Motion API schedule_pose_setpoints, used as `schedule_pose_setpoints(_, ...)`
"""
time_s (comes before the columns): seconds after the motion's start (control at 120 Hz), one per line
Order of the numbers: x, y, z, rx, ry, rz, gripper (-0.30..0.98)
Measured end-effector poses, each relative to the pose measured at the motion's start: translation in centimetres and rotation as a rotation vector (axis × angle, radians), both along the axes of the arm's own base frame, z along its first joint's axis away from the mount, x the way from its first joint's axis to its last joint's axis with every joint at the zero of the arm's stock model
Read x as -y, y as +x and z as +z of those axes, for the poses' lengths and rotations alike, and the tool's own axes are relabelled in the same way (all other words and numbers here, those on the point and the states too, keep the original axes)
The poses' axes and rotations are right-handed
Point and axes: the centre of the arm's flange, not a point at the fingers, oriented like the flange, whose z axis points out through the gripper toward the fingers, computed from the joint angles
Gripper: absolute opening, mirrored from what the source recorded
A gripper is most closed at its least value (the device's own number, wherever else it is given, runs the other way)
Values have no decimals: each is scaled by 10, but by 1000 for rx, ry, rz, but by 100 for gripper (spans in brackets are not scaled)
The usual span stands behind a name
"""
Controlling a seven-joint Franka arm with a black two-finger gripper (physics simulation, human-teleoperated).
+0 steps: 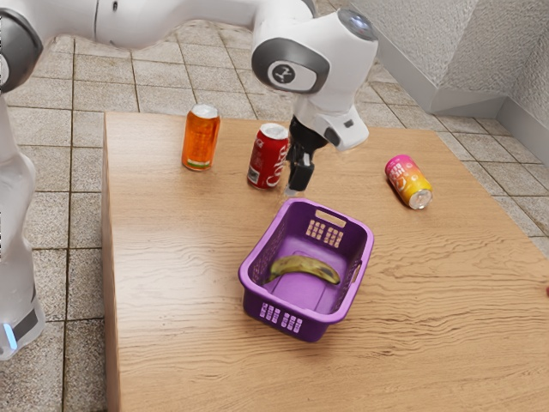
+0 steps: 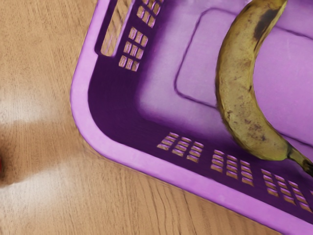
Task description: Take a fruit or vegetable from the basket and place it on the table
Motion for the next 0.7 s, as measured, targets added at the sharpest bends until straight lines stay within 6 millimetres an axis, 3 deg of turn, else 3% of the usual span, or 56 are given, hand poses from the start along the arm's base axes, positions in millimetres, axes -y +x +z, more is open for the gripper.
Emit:
schedule_pose_setpoints(0.075,-33,8,8,54,18,45,69)
schedule_pose_setpoints(0.15,-38,9,14,91,24,42,69)
schedule_pose_setpoints(0.275,-22,10,18,147,-9,-10,69)
schedule_pose_setpoints(0.467,33,7,-1,147,-102,-130,69)
schedule_pose_setpoints(0.7,39,26,-33,125,-154,-152,69)
